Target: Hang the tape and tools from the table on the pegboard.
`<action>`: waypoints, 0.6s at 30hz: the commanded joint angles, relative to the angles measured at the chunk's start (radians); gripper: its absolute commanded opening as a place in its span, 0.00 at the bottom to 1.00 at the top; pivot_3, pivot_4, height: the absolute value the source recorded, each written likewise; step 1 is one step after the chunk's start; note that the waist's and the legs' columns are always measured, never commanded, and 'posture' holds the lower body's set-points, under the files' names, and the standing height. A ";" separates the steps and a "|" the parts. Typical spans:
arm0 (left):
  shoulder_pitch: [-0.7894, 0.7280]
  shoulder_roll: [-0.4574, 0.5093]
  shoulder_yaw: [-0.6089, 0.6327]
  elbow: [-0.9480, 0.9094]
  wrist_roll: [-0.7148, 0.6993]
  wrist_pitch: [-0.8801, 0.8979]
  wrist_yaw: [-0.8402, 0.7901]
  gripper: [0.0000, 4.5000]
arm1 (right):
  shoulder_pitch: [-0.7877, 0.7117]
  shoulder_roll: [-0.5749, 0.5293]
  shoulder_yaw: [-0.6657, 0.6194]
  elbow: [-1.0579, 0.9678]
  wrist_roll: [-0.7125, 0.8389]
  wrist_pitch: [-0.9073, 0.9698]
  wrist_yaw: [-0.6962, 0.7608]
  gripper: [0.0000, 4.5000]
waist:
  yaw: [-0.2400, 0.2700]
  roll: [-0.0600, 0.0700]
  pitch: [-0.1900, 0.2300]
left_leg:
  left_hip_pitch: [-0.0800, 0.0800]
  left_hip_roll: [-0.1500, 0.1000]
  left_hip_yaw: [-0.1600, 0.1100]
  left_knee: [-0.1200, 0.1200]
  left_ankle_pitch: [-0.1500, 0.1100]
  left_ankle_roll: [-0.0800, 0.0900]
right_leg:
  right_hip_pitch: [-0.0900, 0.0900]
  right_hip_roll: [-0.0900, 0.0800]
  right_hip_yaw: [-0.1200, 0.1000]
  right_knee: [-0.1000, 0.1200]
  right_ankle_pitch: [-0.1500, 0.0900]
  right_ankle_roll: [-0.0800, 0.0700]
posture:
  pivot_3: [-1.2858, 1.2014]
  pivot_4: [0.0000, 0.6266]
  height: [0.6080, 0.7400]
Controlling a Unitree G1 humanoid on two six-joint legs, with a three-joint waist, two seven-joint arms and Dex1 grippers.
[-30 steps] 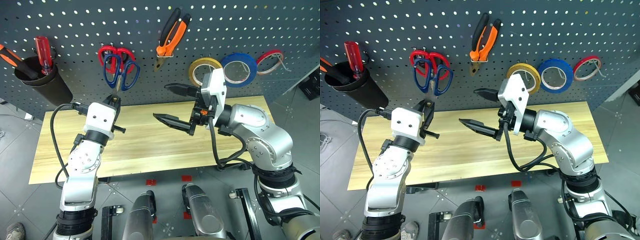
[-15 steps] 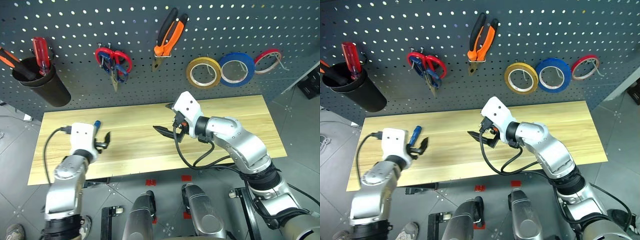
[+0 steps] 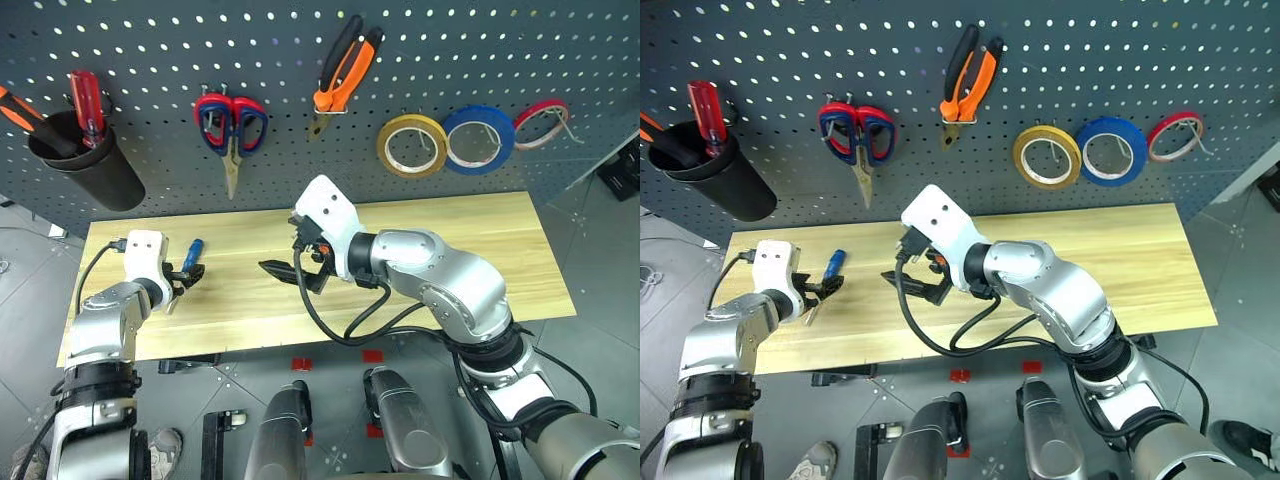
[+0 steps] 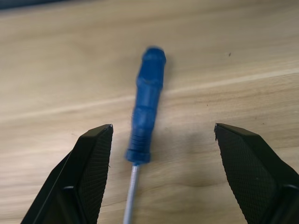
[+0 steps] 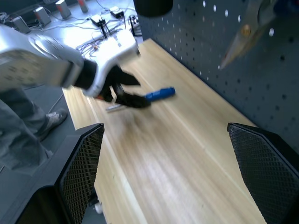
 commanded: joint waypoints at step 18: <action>0.129 0.020 -0.025 -0.125 0.011 -0.109 -0.010 0.11 | -0.024 -0.057 0.007 -0.046 -0.004 -0.084 0.057 1.00 | -0.032 -0.002 0.001 | 0.000 0.000 0.001 -0.001 0.002 -0.004 | 0.000 -0.001 0.000 -0.001 0.000 0.000 | 0.38 0.57 1.00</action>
